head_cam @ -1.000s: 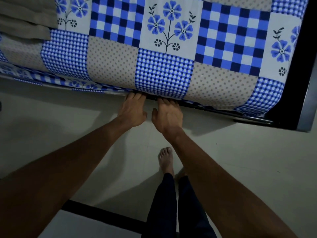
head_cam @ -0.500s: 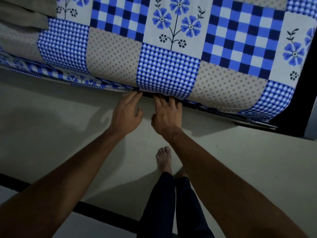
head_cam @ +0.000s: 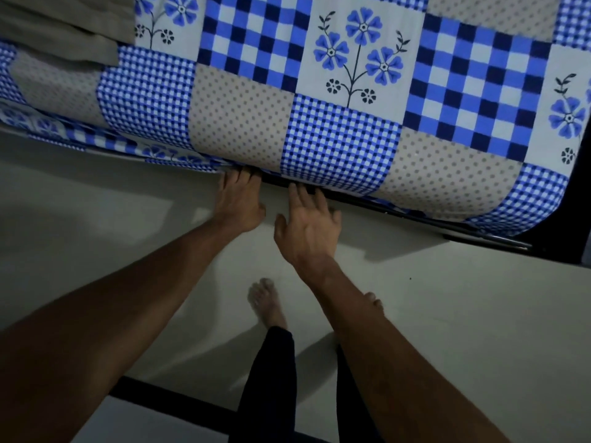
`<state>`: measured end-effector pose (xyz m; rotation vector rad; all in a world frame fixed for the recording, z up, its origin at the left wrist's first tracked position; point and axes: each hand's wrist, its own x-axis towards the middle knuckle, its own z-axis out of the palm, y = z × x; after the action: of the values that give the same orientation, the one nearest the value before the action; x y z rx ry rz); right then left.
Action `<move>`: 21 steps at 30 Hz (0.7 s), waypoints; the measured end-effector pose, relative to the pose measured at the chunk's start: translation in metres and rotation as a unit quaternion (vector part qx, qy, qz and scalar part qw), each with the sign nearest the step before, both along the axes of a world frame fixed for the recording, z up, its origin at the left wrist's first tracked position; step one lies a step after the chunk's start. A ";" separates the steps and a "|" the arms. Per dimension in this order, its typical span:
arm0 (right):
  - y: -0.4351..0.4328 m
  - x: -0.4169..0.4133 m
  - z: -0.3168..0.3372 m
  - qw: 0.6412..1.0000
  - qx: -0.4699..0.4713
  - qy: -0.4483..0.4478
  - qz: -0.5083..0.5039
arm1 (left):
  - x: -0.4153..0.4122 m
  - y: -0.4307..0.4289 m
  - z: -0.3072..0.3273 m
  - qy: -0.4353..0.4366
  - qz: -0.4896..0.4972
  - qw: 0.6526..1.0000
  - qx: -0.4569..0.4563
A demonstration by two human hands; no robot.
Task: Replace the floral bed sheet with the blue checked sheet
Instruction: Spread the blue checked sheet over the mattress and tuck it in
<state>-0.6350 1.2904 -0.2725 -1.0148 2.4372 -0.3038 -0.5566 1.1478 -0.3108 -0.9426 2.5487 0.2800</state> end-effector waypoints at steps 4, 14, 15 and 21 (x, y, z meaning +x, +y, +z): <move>-0.038 0.009 -0.013 0.996 -0.013 -0.062 0.056 | 0.006 -0.021 0.003 0.080 0.010 0.991 0.104; -0.090 0.018 -0.005 0.988 0.147 -0.039 0.016 | 0.075 -0.053 0.012 0.108 -0.071 0.990 0.050; -0.090 0.020 -0.005 0.987 0.151 -0.051 0.004 | 0.076 -0.056 0.010 0.091 -0.087 0.991 0.040; -0.097 0.033 0.003 0.985 0.154 -0.072 -0.036 | 0.041 -0.067 0.018 -0.009 -0.057 0.997 0.044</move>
<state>-0.6021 1.1937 -0.2692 -0.7454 2.3016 -0.0187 -0.5152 1.0805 -0.2931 -0.7597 2.5402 0.3448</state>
